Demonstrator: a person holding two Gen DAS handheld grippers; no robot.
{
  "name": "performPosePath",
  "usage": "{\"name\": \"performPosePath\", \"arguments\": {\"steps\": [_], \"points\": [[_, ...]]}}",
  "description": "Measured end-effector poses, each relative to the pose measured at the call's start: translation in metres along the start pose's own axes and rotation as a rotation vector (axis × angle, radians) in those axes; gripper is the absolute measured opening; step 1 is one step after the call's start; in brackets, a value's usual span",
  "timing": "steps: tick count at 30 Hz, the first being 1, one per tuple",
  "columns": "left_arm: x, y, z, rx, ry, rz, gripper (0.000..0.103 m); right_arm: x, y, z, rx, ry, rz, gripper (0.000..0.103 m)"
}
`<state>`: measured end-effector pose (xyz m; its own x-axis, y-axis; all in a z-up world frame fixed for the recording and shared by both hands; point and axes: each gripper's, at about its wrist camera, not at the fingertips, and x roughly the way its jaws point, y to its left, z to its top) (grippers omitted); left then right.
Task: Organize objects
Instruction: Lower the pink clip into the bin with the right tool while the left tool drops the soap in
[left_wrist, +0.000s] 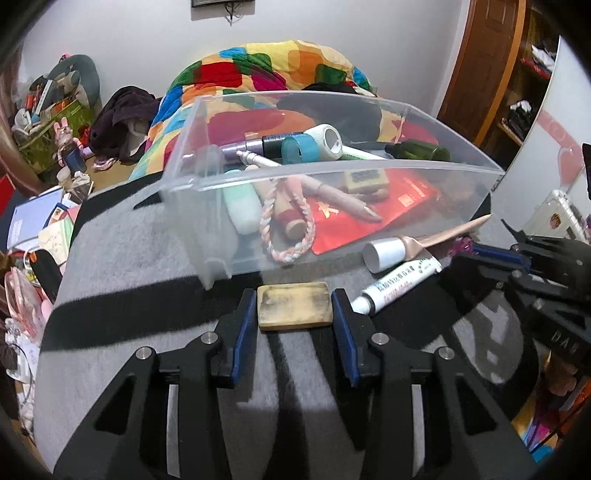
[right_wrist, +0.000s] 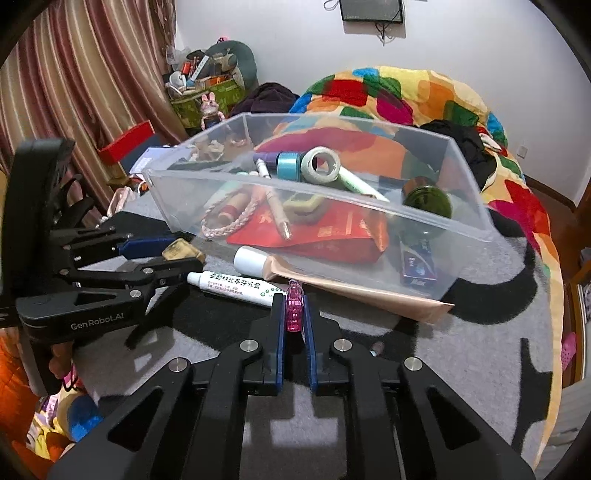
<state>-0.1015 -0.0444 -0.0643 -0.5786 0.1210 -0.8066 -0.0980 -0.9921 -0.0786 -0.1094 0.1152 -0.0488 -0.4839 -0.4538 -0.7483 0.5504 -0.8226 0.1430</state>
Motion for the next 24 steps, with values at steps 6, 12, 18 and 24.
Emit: {"name": "performPosePath", "arguments": {"steps": [6,12,18,24], "points": [[-0.024,0.002,-0.002,-0.055,-0.082,-0.044,0.04,-0.032,-0.008,0.002,0.028,-0.07,0.03,0.008],[-0.047,-0.008,0.016,-0.03,-0.16,-0.05,0.04,-0.058,-0.009,0.019,0.023,-0.164,-0.001,0.008],[-0.062,-0.008,0.039,-0.022,-0.227,-0.051,0.04,-0.073,-0.007,0.042,0.026,-0.24,-0.012,0.008],[-0.068,-0.005,0.062,-0.032,-0.278,-0.045,0.04,-0.084,-0.003,0.068,0.008,-0.32,-0.03,0.008]]}}
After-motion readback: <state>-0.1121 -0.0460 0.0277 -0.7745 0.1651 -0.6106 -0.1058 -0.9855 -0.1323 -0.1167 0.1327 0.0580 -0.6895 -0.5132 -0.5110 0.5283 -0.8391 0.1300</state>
